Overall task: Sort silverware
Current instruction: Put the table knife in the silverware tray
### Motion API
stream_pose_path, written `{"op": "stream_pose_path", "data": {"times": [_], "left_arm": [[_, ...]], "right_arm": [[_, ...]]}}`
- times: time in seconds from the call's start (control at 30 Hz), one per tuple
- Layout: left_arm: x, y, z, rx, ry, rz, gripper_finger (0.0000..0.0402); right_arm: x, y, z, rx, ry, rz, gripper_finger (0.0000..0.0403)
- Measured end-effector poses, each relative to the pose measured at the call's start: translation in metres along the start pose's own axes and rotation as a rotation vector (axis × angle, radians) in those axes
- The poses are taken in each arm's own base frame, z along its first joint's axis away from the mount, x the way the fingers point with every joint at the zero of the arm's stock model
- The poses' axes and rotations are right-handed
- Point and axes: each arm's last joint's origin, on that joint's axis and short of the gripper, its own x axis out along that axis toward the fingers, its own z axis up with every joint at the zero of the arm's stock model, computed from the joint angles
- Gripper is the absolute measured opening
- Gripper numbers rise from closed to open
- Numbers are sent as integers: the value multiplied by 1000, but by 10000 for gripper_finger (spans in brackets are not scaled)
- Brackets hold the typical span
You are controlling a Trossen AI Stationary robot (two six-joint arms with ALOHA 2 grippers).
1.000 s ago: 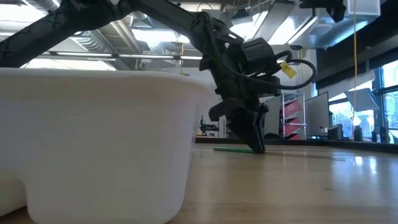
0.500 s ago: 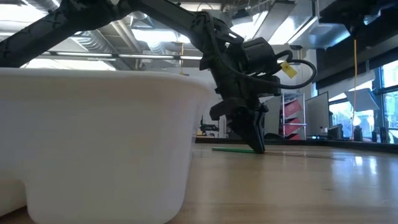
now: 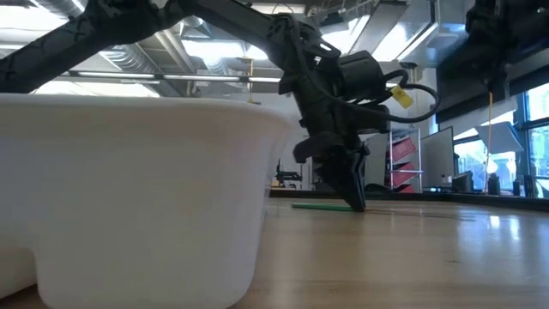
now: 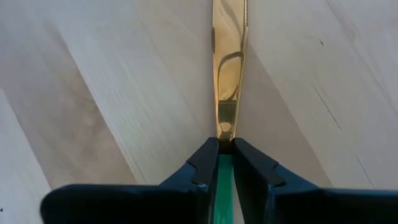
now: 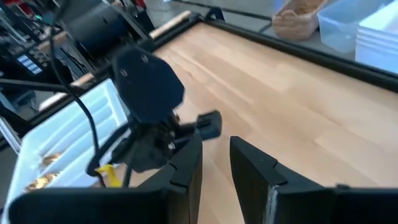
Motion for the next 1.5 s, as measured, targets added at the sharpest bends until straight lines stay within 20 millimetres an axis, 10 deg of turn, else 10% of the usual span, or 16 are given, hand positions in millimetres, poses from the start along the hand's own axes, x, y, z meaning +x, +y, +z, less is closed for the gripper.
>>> {"op": "stream_pose_path", "data": {"times": [1.13, 1.5], "left_arm": [[-6, 1, 3, -53, -7, -6, 30], [-35, 6, 19, -28, -28, 8, 30]], "right_arm": [[8, -4, -10, -9, 35, -20, 83], [8, -4, -10, -10, 36, -20, 83]]}}
